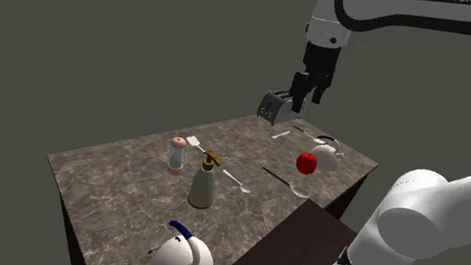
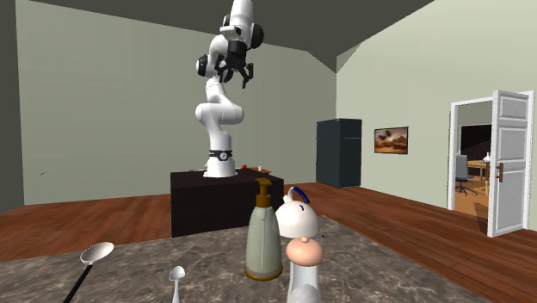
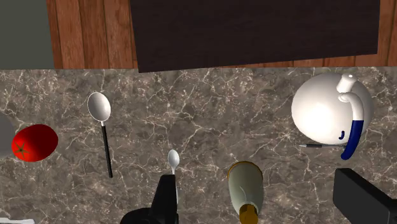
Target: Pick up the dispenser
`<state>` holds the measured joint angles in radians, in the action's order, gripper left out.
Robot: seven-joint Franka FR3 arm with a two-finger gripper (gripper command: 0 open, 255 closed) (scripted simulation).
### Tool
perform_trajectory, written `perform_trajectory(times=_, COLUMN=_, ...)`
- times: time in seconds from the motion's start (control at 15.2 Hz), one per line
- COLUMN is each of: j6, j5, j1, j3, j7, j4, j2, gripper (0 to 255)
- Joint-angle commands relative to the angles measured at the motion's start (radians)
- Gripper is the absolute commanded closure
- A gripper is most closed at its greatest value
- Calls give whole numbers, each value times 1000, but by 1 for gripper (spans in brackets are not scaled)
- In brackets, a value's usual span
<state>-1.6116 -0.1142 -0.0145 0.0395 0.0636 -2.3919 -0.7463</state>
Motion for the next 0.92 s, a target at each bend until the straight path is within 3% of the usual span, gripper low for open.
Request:
perform_trajectory(times=0.0, j6=0, j5=0, j1=0, j3=0, j7=0, j4=0, j2=0, gripper=0)
perform_trajectory(times=0.86, j6=-451, j5=-1, j1=-1, j3=-38, j7=-16, j4=-49, j2=384, gripper=0)
